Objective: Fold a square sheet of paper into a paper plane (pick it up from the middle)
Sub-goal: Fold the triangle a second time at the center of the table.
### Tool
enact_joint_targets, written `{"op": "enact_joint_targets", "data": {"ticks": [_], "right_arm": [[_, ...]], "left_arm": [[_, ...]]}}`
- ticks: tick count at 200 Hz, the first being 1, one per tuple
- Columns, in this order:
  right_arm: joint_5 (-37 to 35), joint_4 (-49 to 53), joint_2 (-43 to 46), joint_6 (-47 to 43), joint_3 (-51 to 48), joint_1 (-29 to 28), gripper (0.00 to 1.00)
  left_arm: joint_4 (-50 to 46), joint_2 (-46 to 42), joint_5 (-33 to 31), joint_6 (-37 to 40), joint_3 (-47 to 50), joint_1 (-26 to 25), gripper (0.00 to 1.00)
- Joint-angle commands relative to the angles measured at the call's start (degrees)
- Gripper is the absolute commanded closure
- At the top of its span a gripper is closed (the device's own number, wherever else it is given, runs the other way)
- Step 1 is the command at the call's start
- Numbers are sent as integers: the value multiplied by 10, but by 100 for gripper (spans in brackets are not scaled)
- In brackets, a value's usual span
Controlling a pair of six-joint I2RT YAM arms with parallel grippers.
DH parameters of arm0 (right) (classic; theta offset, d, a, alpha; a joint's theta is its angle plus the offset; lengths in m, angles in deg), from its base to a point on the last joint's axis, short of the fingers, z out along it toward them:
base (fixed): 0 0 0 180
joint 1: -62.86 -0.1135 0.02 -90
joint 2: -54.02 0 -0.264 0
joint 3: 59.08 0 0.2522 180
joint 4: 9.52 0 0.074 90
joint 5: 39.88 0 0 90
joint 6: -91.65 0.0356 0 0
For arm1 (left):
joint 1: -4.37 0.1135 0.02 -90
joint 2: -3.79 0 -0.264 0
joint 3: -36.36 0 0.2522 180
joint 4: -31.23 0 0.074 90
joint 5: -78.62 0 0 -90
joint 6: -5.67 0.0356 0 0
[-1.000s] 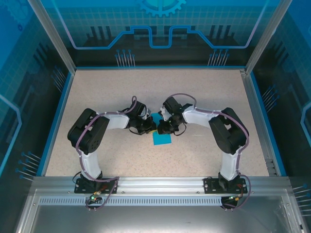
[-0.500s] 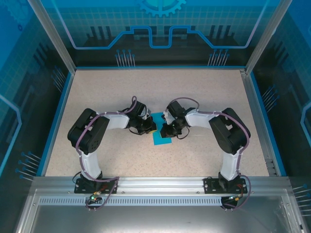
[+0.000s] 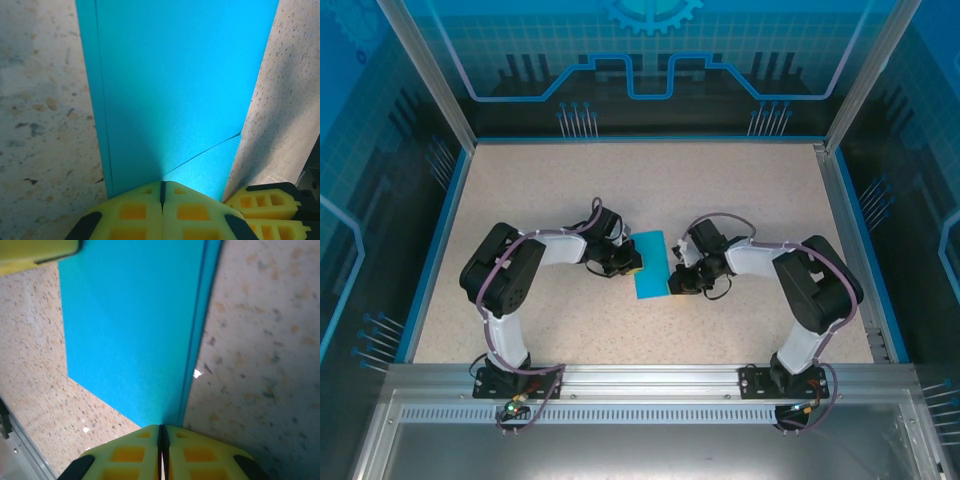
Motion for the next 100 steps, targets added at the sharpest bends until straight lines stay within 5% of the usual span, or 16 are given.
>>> {"op": "enact_joint_targets", "data": {"ticks": [1,56,100], "right_arm": [[-41,103,22,-15,-13,6,88],[-44,34,53,34,63,2,85],[-59,0,-4,55,125,-12,78]], "left_arm": [[-77,33,-69,11,15,14,99],[-33,-30,8,-16,-21,11,85],[-38,-101,-16,-42,-9,4,70]]}}
